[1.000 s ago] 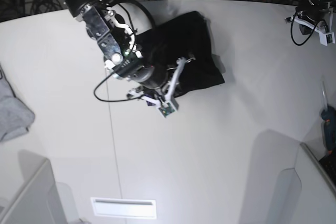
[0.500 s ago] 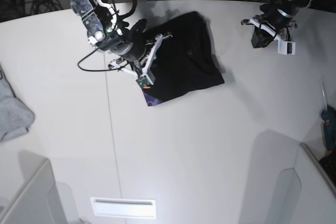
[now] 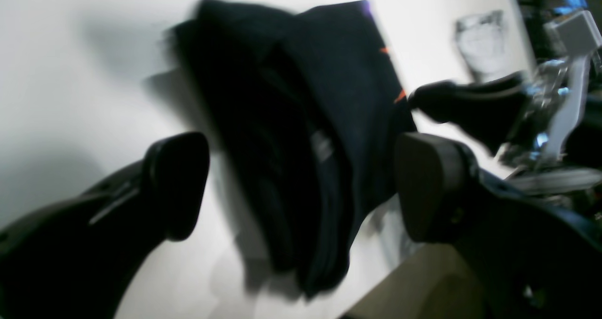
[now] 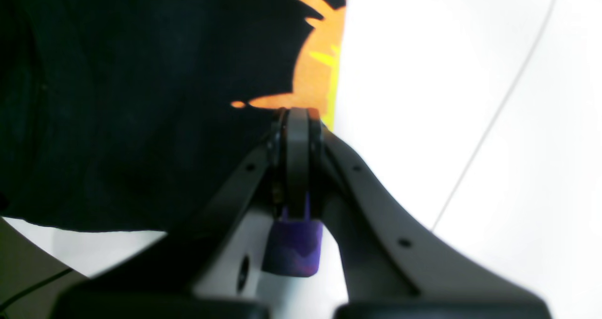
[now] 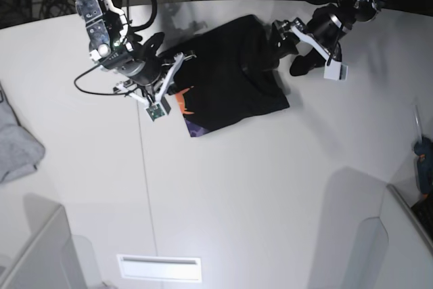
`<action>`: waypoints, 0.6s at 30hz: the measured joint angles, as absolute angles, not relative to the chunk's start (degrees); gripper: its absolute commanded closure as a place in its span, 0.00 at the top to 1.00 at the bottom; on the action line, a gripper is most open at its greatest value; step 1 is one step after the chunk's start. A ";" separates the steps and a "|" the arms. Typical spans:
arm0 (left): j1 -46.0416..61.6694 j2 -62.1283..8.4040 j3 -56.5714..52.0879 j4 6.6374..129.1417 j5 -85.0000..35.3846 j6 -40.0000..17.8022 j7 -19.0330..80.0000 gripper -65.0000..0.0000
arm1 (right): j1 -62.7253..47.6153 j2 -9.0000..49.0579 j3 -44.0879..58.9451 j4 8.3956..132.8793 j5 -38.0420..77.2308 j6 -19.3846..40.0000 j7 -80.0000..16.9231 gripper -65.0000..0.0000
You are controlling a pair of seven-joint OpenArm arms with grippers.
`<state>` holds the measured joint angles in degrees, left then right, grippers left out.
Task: Fold the T-shirt properly
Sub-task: 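Grasp the bundle edges with both grippers and rotate it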
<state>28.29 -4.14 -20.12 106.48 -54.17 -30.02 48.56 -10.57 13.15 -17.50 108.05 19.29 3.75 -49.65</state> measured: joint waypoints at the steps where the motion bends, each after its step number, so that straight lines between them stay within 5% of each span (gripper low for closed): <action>1: 27.49 -4.16 -19.44 104.97 -54.08 -29.78 48.66 0.91 | -10.63 13.13 -17.52 108.05 19.33 4.03 -49.65 0.00; 15: 20.05 -3.95 -13.04 91.42 -57.10 -18.31 46.41 0.90 | -11.33 13.13 -17.52 108.05 19.46 4.14 -49.47 0.00; 18: 19.75 -4.01 -13.08 89.80 -57.58 -18.20 45.50 0.70 | -11.33 13.13 -17.52 108.05 19.46 4.14 -49.50 0.00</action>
